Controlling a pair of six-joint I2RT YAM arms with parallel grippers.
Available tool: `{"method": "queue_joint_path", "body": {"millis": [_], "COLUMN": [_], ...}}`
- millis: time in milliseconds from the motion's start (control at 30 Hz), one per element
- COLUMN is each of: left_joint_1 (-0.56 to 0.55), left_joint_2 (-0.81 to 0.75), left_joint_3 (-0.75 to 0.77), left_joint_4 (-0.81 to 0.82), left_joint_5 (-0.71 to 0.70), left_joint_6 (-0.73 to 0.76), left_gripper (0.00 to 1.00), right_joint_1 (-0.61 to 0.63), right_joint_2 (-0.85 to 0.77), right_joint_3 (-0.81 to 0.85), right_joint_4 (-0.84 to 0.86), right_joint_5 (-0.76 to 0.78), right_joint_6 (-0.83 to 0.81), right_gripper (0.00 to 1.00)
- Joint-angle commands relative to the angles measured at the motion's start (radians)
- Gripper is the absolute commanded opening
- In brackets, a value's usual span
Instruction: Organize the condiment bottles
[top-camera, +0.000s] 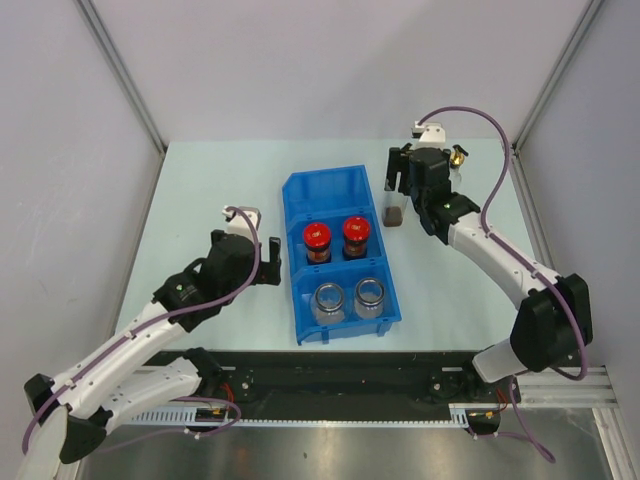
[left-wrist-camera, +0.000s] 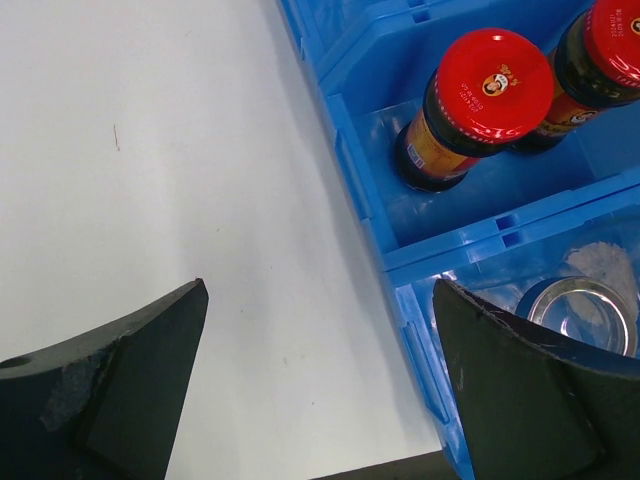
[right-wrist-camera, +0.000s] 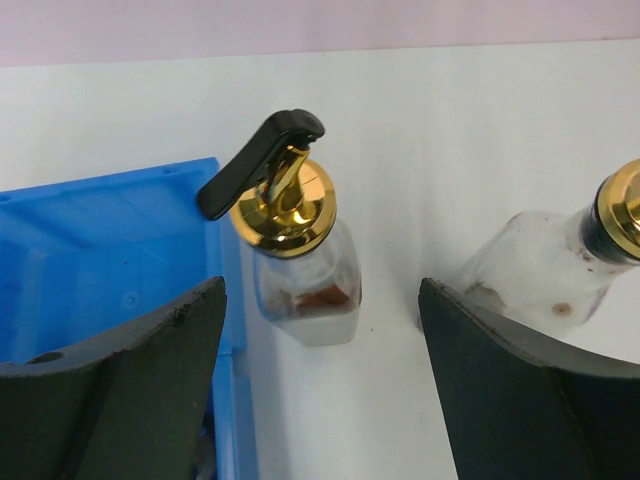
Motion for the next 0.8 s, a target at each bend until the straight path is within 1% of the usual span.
{"method": "queue_joint_path", "body": {"millis": [0, 100, 167, 233, 267, 433, 467, 533, 567, 633, 667, 733, 767], "left_joint_1": [-0.002, 0.0, 0.0, 0.0, 0.0, 0.0, 0.0, 0.0, 0.0, 0.0, 0.0, 0.0, 0.0], "left_joint_2": [0.013, 0.019, 0.025, 0.03, 0.034, 0.036, 0.036, 0.036, 0.035, 0.033, 0.031, 0.031, 0.03], "left_joint_3": [-0.005, -0.003, -0.003, -0.003, -0.003, -0.005, -0.005, -0.005, -0.006, -0.006, -0.006, -0.006, -0.008], "left_joint_4": [0.021, 0.019, 0.021, 0.024, 0.022, 0.022, 0.024, 0.024, 0.022, 0.022, 0.025, 0.024, 0.024], "left_joint_5": [-0.018, -0.021, -0.019, -0.015, -0.013, -0.009, -0.009, -0.009, -0.009, -0.009, -0.009, -0.007, -0.007], "left_joint_6": [-0.007, -0.007, -0.005, -0.008, -0.008, -0.01, -0.01, -0.01, -0.011, -0.011, -0.011, -0.011, -0.01], "left_gripper": [1.0, 1.0, 1.0, 1.0, 1.0, 1.0, 1.0, 1.0, 1.0, 1.0, 1.0, 1.0, 1.0], "right_joint_1": [-0.019, -0.022, -0.022, -0.022, -0.021, -0.022, -0.022, -0.024, -0.022, -0.022, -0.022, -0.022, -0.022], "right_joint_2": [0.047, 0.075, 0.098, 0.108, 0.119, 0.139, 0.144, 0.15, 0.151, 0.154, 0.154, 0.151, 0.15], "right_joint_3": [0.04, 0.038, 0.038, 0.038, 0.04, 0.04, 0.04, 0.04, 0.038, 0.04, 0.038, 0.038, 0.038], "right_joint_4": [0.123, 0.162, 0.182, 0.199, 0.205, 0.239, 0.243, 0.251, 0.255, 0.255, 0.257, 0.263, 0.263], "right_joint_5": [-0.012, -0.011, -0.009, -0.008, -0.006, 0.008, 0.009, 0.017, 0.02, 0.031, 0.032, 0.043, 0.046], "right_joint_6": [-0.011, -0.008, -0.006, -0.005, -0.006, -0.006, -0.009, -0.012, -0.011, -0.006, -0.006, -0.003, -0.002], "right_gripper": [0.81, 0.78, 0.73, 0.71, 0.67, 0.59, 0.54, 0.51, 0.45, 0.36, 0.23, 0.11, 0.0]}}
